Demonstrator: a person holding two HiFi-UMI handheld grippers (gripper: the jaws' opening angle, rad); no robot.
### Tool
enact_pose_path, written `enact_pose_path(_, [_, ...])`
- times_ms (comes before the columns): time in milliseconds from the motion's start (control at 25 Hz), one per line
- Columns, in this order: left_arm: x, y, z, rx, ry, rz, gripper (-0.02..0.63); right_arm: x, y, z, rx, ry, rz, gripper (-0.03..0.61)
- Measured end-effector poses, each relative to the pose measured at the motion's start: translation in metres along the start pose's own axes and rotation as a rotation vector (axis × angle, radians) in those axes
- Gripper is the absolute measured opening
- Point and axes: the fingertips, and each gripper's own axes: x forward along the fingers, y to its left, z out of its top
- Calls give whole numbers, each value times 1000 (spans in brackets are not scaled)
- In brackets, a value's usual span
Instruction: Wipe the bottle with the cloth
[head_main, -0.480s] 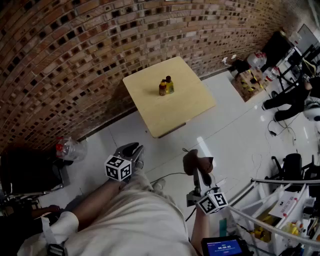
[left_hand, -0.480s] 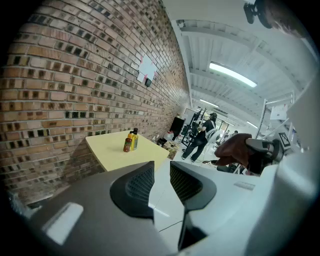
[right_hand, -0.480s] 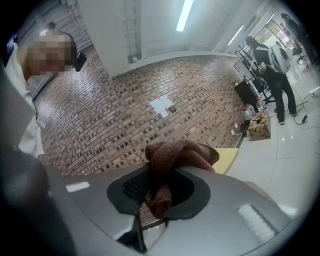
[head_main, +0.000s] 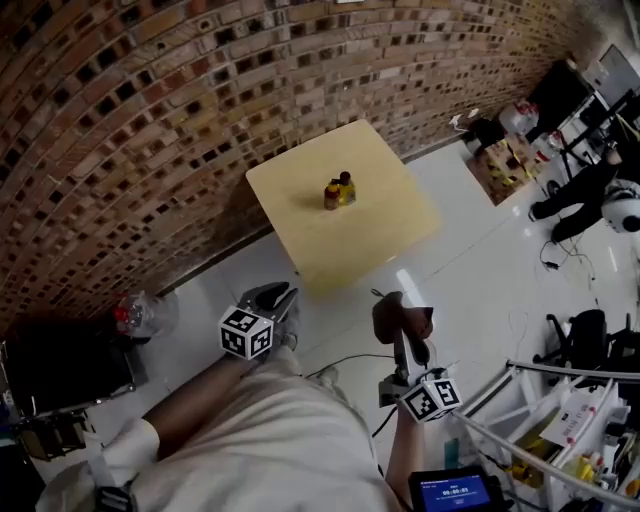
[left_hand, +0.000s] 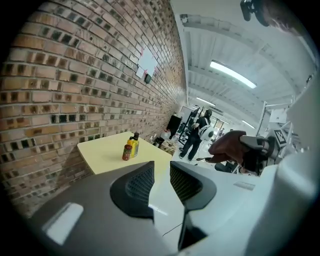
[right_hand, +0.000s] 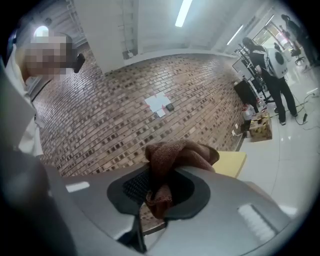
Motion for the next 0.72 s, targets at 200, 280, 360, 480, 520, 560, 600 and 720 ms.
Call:
enact_pose_path(200, [22,41,36,34,7,-26,117,53,2,8,5,-9,-21,67])
enact_pose_path(280, [29,60,47,42,9,-32,117,75,4,10,2,-9,-29,69])
enact_pose_path(360, [37,78,56,45,12,-40,117,94,6,11,-2,-11,-39,67])
enact_pose_path(480, [48,104,64,53,22,-58,117,120,8,10,-5,-18,-60,67])
enact_pose_path(520, [53,111,66,59,25,-65,117,128,8,9,-6,-21,-67,67])
enact_pose_path(560, [57,118,67,66,29,-73,117,135,7,8,-6,-25,-75,67])
enact_pose_path(600, [62,124,69,73,33,-81,117,141,7,7,-5,-30,-84,67])
enact_pose_path(720, [76,140,74,94,51,-103,117,155,4,4,5,-47,-110,67])
